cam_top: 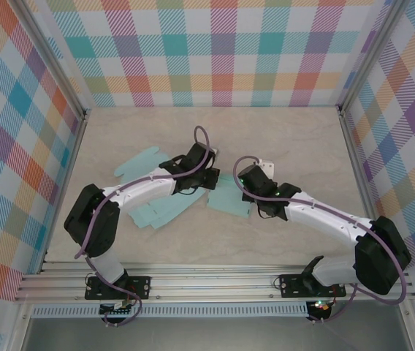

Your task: Fold the paper box

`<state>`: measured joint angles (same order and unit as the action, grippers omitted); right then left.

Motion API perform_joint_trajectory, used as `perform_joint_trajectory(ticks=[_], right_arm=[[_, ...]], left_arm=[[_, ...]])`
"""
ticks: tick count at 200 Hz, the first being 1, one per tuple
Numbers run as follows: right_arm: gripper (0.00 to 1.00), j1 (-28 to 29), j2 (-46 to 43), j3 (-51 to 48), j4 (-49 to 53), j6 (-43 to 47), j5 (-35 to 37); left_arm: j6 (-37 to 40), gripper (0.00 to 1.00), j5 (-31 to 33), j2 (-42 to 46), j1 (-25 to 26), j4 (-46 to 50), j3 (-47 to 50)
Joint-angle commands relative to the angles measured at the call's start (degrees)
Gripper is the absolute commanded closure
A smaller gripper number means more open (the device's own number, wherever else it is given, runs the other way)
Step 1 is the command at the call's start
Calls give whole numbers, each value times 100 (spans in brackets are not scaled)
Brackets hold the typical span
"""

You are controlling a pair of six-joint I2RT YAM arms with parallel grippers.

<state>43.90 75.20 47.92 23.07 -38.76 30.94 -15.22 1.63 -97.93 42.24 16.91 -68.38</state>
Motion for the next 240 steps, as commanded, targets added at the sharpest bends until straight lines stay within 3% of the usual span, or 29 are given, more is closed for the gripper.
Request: perform_joint_trajectory(ticks=[1,99,179,240], right_arm=[[100,66,-229,-61,-343,45,-244],[100,150,-165,-93,-1353,955,-36],[100,154,-197,-896,-3559,2395,331],[100,162,-37,-1579,-4671,2684,351]], left_arm=[[-60,100,13,254,122,-48,222],[-227,100,243,679,125,-2218,967],[50,100,672,367,125,-4137,1338],[165,100,822,-99,121,-5060,1756]])
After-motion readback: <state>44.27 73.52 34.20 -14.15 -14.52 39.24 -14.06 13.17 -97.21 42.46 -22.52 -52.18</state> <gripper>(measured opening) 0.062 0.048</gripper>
